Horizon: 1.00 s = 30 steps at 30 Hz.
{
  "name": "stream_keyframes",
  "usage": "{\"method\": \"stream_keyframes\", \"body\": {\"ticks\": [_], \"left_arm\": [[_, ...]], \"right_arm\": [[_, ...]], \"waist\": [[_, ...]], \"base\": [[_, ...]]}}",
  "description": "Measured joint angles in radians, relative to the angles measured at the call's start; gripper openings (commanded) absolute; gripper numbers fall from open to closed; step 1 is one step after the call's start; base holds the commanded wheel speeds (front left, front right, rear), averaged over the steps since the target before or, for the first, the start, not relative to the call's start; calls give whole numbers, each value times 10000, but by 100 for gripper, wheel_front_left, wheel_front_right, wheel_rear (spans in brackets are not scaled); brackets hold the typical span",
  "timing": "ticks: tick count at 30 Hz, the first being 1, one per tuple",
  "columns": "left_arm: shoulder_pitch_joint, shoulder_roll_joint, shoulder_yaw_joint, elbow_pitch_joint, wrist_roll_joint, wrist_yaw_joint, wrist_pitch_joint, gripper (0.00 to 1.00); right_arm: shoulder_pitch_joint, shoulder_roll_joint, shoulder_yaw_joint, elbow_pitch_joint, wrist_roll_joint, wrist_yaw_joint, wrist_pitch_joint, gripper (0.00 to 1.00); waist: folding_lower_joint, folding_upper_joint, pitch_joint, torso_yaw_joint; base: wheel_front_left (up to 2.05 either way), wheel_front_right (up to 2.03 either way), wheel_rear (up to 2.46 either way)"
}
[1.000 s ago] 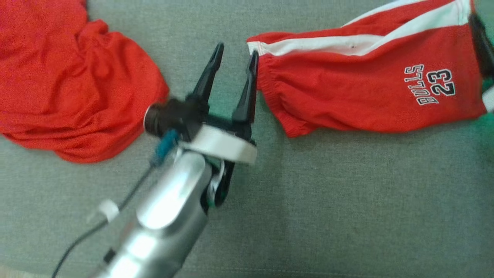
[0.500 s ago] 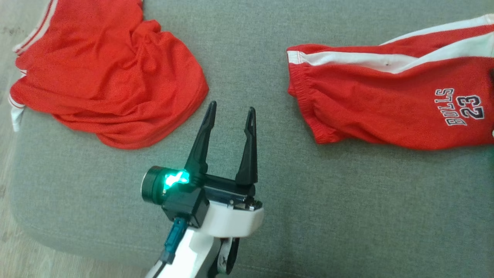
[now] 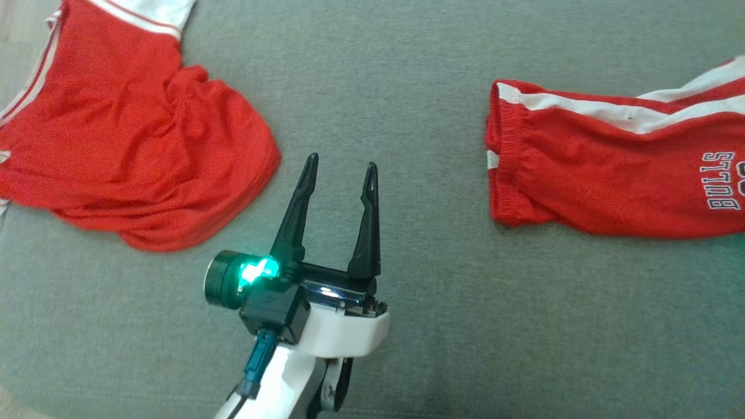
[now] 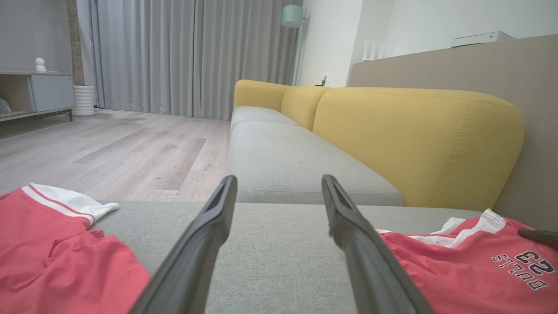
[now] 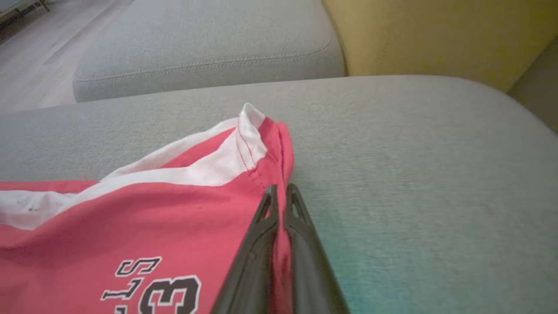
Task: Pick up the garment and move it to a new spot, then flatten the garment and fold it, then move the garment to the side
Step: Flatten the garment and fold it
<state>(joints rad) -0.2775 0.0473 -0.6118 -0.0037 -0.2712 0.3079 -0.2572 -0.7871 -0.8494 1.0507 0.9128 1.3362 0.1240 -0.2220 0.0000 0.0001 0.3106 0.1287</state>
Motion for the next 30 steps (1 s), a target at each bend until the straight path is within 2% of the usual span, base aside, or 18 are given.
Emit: {"method": "stream_keyframes", "body": {"ticks": [5,9,14,18,19,20,21,22,26,30], "left_arm": [[130,-2,69,132,-4,-82,0,100],[413,8,238,380,-15,-201,0,100],[412,10,280,449,-15,-276,0,100],[444,12,291,483,-17,-313,0,100],[473,12,297,487,-19,-349,0,100],[523,12,299,487,-25,-355,0,100],[585,12,299,491,-84,-357,0,100],[585,12,299,491,-84,-357,0,100],[663,15,303,523,-198,-364,0,100],[791,15,337,520,-196,-362,2,100]], "right_arm": [[-36,-113,-2,-535,-157,0,-84,0],[-441,119,-4,-1778,-600,0,-190,0],[-874,984,157,-3335,-1319,0,-261,0],[-941,1967,698,-4161,-1900,0,-226,0],[-938,2311,842,-4219,-2027,0,-115,30],[-928,2675,940,-4226,-2151,0,-61,100],[-913,3018,1055,-4278,-2305,0,-54,100],[-913,3018,1055,-4278,-2305,0,-54,100],[-681,3885,1300,-4997,-2648,0,-56,100],[-179,3804,690,-5626,-3005,0,-142,100]], "waist": [[0,0,-231,-342],[-1,0,-543,-601],[-1,0,-815,-709],[0,0,-918,-710],[1,0,-934,-710],[1,0,-948,-706],[1,0,-963,-690],[1,0,-963,-690],[0,0,-1055,-635],[1,0,-1180,-655]], "base": [[0,0,0],[0,0,0],[0,0,0],[0,0,0],[0,0,0],[0,0,0],[0,0,0],[0,0,0],[0,0,0],[0,0,0]]}}
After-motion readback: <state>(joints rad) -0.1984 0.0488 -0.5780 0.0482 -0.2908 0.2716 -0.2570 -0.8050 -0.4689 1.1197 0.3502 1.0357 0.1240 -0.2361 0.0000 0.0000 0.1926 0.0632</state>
